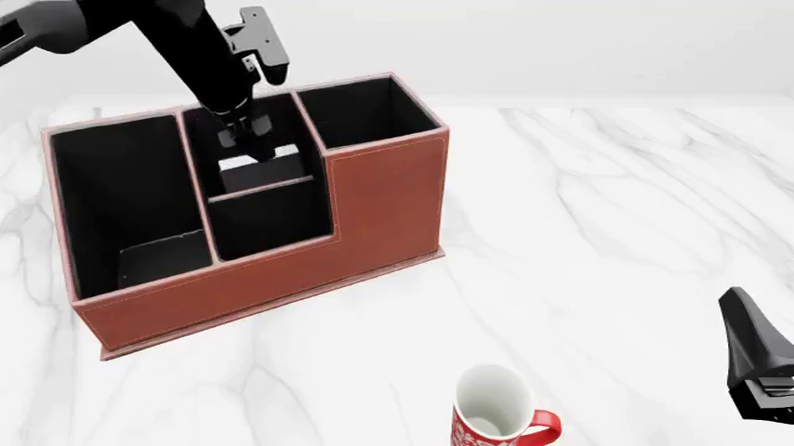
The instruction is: Pick up the book and place it in the front compartment of the caddy.
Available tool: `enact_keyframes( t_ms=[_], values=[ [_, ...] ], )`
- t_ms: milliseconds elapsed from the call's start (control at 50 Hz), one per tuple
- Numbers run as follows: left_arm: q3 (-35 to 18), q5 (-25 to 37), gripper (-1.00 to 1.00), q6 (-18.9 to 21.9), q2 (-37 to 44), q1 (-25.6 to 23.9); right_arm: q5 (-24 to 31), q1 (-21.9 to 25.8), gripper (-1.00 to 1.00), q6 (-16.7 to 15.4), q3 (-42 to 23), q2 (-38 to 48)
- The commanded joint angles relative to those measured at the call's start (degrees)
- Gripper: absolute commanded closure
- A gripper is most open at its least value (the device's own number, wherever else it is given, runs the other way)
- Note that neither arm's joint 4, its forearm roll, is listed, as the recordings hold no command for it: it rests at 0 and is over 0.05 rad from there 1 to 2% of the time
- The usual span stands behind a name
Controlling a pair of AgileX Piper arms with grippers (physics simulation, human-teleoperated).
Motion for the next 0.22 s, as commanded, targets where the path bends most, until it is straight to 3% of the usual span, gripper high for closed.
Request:
enact_keyframes(
  t_ms=[20,220],
  values=[
    [6.64,-1.45,-1.0,0.52,-5.78,-0.7,0.01,0.02,-1.0,-0.02,0.03,-0.04],
    [14.88,-4.03,-1.0,0.5,-11.59,-2.12,0.01,0.01,-1.0,-0.02,0.03,-0.04]
  ],
)
